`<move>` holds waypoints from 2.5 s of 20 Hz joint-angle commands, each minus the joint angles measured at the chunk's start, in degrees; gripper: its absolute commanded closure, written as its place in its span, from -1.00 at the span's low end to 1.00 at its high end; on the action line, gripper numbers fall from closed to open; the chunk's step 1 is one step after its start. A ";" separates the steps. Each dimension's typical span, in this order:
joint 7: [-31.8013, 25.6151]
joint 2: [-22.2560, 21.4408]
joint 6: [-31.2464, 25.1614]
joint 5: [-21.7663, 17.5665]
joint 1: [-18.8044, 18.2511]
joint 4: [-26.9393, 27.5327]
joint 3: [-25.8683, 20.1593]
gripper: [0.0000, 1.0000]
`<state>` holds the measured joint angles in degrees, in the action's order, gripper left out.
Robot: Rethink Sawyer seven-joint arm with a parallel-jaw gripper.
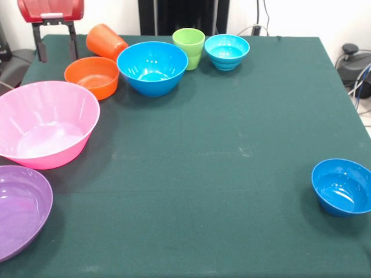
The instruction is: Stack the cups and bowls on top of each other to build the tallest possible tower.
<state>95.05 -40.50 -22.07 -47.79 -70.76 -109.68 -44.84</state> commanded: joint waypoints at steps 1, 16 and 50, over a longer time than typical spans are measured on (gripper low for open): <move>-3.36 -0.95 -20.89 1.65 8.57 5.03 8.58 -1.00; -3.95 15.65 -10.93 -4.68 7.07 13.82 12.35 -1.00; -7.39 27.90 -3.47 -11.26 7.45 24.64 12.30 1.00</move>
<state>95.05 -20.96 -35.25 -48.70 -66.48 -93.69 -35.22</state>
